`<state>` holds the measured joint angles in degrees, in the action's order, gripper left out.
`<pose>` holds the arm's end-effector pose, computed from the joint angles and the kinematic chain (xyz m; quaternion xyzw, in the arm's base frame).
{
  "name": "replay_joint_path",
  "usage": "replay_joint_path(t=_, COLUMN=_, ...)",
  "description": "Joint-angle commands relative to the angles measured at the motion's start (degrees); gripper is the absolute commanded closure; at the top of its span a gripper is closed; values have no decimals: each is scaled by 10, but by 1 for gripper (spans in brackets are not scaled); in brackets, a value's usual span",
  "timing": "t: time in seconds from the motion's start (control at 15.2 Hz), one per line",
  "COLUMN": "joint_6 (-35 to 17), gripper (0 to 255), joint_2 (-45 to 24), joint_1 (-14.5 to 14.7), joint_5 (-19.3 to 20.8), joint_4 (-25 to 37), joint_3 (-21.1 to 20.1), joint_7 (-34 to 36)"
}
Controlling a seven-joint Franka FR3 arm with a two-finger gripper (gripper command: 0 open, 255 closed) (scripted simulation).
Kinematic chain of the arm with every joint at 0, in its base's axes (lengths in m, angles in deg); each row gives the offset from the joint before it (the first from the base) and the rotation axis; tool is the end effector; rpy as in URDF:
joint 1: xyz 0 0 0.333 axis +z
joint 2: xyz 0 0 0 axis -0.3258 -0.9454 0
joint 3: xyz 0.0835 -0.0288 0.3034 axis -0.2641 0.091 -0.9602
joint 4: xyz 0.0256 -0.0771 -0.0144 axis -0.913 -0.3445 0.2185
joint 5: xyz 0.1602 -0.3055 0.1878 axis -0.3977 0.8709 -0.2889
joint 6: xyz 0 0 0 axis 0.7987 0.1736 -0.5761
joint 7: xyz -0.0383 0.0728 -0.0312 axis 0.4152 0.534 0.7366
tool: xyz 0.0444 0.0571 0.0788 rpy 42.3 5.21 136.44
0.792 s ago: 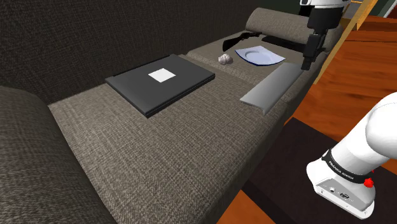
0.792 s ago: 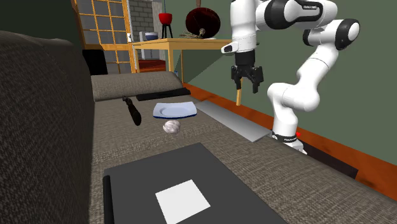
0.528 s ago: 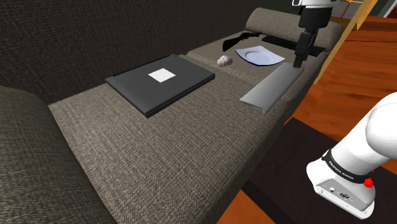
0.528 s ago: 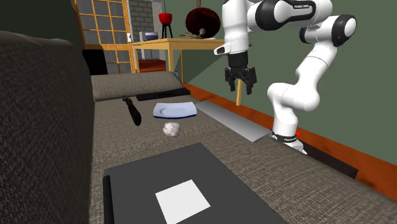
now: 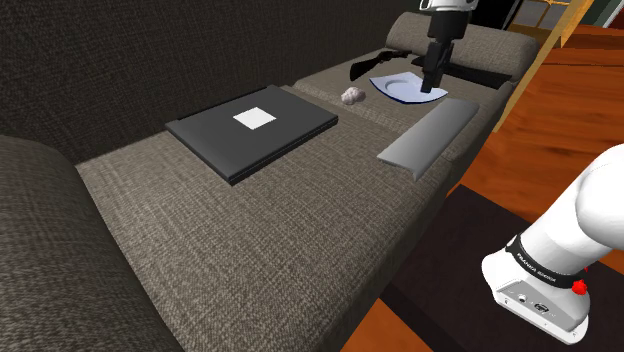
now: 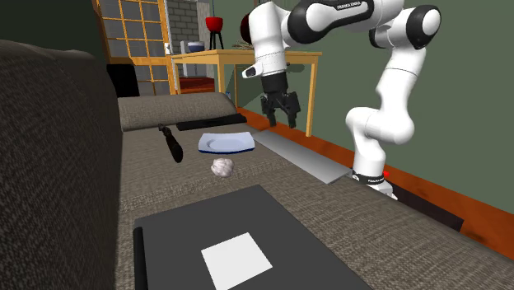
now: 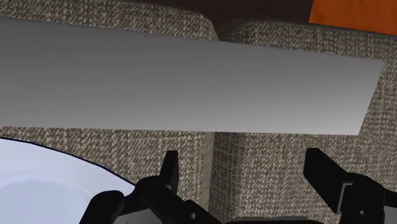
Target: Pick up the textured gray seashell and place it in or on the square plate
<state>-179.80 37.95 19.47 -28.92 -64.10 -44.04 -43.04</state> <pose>0.4179 -0.0472 0.5169 -0.9882 -0.1045 0.0721 0.0858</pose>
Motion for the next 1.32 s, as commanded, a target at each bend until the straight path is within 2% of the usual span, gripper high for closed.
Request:
replay_joint_path(t=0.0, joint_6=-11, gripper=0, joint_2=-50, joint_1=4, joint_5=-17, joint_4=36, joint_3=11, joint_7=-22)
replay_joint_path(t=0.4, joint_6=-11, gripper=0, joint_2=-195, joint_1=6, joint_5=-80, joint_4=167, joint_3=35, joint_7=-87)
replay_joint_path(t=0.86, joint_6=31, gripper=0, joint_2=-363, joint_1=-13, joint_5=-158, joint_4=353, joint_3=39, joint_7=-143)
replay_joint_path(t=1.25, joint_6=-16, gripper=0, joint_2=-356, joint_1=-4, joint_5=-159, joint_4=300, joint_3=34, joint_7=-146)
